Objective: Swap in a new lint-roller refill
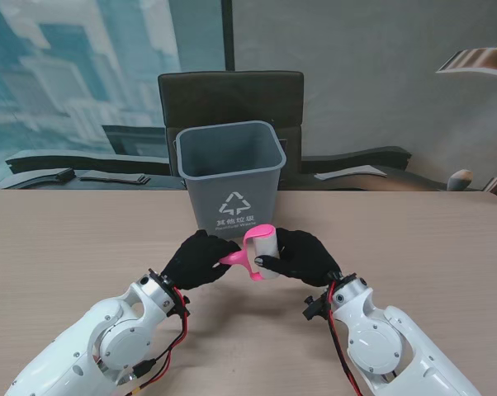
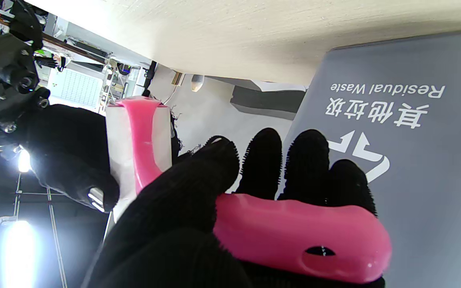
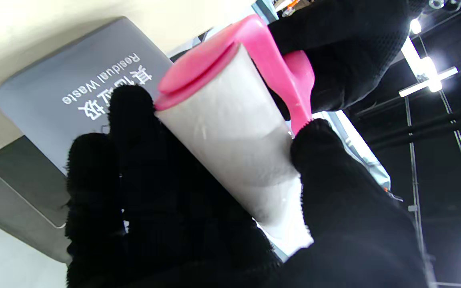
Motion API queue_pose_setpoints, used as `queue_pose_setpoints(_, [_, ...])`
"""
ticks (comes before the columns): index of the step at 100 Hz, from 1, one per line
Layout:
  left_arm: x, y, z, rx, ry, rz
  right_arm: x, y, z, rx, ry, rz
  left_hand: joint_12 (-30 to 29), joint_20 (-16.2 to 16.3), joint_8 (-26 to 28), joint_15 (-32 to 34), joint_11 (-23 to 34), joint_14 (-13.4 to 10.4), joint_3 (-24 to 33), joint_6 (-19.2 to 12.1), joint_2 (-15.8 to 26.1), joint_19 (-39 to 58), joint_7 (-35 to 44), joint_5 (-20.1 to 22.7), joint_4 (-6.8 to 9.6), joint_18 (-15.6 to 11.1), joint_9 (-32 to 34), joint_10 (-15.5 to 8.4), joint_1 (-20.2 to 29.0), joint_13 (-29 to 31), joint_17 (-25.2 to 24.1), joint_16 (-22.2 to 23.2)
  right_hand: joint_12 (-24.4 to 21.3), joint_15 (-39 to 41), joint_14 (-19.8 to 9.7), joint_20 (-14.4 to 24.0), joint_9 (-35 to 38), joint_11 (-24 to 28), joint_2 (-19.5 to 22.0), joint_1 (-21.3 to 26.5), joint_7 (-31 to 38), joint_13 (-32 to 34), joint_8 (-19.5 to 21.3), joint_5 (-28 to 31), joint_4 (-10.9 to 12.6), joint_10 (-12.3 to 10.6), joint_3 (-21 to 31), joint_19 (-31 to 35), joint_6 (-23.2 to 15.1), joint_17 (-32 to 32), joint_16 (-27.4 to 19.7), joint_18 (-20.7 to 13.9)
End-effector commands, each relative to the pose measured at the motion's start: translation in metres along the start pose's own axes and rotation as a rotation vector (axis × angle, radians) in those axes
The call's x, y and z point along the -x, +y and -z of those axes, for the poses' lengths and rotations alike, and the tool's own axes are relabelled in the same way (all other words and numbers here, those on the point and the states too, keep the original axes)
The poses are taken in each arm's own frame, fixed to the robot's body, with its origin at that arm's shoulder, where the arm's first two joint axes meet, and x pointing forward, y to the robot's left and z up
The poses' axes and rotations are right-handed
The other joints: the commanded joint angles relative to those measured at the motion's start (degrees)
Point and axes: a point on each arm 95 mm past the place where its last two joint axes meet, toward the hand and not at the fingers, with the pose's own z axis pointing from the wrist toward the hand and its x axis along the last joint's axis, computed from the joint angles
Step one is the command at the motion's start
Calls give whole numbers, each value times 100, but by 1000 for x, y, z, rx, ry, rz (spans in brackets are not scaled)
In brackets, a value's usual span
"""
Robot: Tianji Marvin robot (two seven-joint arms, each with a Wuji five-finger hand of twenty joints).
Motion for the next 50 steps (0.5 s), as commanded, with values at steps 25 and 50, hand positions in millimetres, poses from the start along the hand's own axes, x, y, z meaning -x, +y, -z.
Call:
queue_pose_setpoints(25, [-1, -6, 11, 83, 50, 19, -8, -4, -5, 30, 43, 15, -1792, -209, -244, -1274, -478, -378, -324, 130, 88, -1163, -1829, -506, 29, -384, -1425, -133, -2054, -833, -593, -468, 202, 169, -559, -29, 412, 330, 514, 831, 987, 445, -98, 593, 127, -177, 1424, 241, -911, 240, 96, -143])
queue_pose_setpoints(50, [-4, -8, 15, 122, 13, 60, -8, -2, -6, 64, 38, 32, -1900, -104, -177, -1601, -719, -363, -141, 144, -173, -1567, -2255, -399, -274, -320, -1563, -80, -2496, -989, -729, -468, 277, 298, -571, -16, 427, 426, 481, 841, 1040, 481, -31, 615, 121, -161, 1467, 311, -899, 269, 163, -141])
